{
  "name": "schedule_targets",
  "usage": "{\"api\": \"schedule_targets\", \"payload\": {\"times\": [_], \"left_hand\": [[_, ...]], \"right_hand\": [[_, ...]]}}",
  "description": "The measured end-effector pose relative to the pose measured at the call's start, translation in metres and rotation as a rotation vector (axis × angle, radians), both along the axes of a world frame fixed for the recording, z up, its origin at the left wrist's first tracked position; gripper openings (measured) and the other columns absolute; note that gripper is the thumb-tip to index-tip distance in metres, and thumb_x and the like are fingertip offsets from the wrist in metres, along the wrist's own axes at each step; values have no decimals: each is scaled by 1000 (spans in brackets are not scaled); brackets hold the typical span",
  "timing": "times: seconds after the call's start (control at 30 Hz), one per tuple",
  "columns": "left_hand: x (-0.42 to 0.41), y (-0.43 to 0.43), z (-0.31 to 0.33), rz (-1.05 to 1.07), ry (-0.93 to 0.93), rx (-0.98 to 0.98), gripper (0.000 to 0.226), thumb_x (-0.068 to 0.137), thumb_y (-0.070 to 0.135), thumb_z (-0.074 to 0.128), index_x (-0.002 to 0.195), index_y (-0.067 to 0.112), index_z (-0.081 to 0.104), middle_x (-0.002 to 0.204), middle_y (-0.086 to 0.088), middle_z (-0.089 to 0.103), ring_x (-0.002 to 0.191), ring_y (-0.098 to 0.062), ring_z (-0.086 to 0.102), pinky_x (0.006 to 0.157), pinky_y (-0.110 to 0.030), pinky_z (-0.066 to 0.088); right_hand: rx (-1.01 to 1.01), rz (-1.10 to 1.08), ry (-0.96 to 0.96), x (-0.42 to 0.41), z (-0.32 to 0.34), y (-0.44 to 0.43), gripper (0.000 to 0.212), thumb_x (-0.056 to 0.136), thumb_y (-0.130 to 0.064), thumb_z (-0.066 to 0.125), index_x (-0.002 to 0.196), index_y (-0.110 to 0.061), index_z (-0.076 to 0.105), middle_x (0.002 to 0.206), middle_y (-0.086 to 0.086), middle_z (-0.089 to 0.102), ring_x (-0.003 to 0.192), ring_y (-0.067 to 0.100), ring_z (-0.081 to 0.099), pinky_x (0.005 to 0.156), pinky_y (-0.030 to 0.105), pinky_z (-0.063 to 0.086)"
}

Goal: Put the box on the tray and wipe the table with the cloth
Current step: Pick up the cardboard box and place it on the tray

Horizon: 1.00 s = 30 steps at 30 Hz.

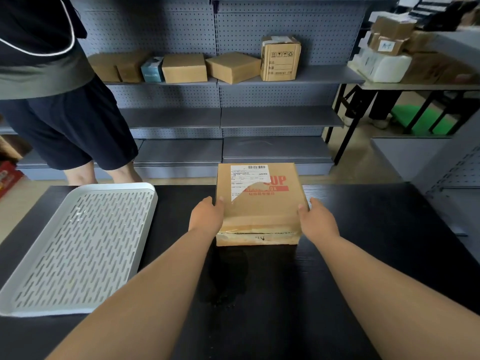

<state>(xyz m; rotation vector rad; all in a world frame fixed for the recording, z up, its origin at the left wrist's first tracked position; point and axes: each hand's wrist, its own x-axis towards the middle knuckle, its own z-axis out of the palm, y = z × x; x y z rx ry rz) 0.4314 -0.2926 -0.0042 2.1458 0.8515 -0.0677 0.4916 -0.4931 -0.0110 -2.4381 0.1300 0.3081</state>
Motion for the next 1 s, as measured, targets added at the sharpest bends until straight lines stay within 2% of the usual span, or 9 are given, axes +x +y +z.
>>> {"api": "schedule_targets", "payload": {"times": [0.1,0.17,0.23,0.43,0.5,0.6,0.77,0.9,1.0], "left_hand": [[7,1,-4,21,-3,-23,49,102,30,31,144,7,37,146,-11,44,130,-27,45,103,-35,38],[11,3,-7,23,-16,-35,42,101,28,31,130,6,51,130,-12,56,112,-25,54,90,-34,43],[13,4,-9,36,-38,-61,34,101,26,31,107,6,58,105,-9,60,90,-20,53,75,-31,41],[16,3,-10,125,-69,-115,33,101,26,33,73,17,48,76,3,49,67,-11,46,72,-32,42],[14,3,-8,147,-71,-130,33,101,27,33,73,17,48,74,3,48,66,-9,45,73,-32,43],[11,2,-1,153,-71,-116,30,101,28,34,82,13,52,74,3,49,66,-9,45,64,-27,42],[6,1,14,187,-125,-90,26,100,27,36,99,10,56,76,2,51,68,-10,47,72,-29,44],[-3,-3,26,181,-144,-84,30,99,25,36,105,5,57,79,-2,52,66,-10,46,63,-26,41],[-15,-8,31,159,-143,-96,36,98,31,37,124,8,46,84,3,52,66,-8,46,54,-25,40]], "right_hand": [[31,-12,4,9,-6,2,34,100,-29,31,113,-5,51,105,13,58,94,27,55,78,38,44],[55,-17,9,12,-8,3,32,100,-28,31,102,-6,53,93,8,55,82,21,51,69,34,40],[88,-34,8,13,-9,3,33,100,-28,31,102,-6,55,91,7,55,80,20,50,68,33,39],[212,-103,11,15,-11,3,33,101,-28,33,105,-9,59,94,6,60,84,21,54,73,35,46],[241,-116,8,13,-10,4,31,101,-28,33,106,-11,59,98,6,61,89,22,56,78,37,48],[284,-136,-5,11,-7,4,30,101,-28,34,109,-14,59,99,4,61,89,21,55,74,35,47],[406,-177,-6,4,3,2,28,101,-26,34,111,-16,58,103,4,61,93,22,56,78,38,50],[478,-181,-13,-6,12,-1,27,101,-24,32,114,-18,55,104,3,59,96,23,55,86,43,52],[490,-140,-60,-14,22,-6,29,100,-21,32,116,-19,56,105,2,59,97,22,54,87,42,48]]}}
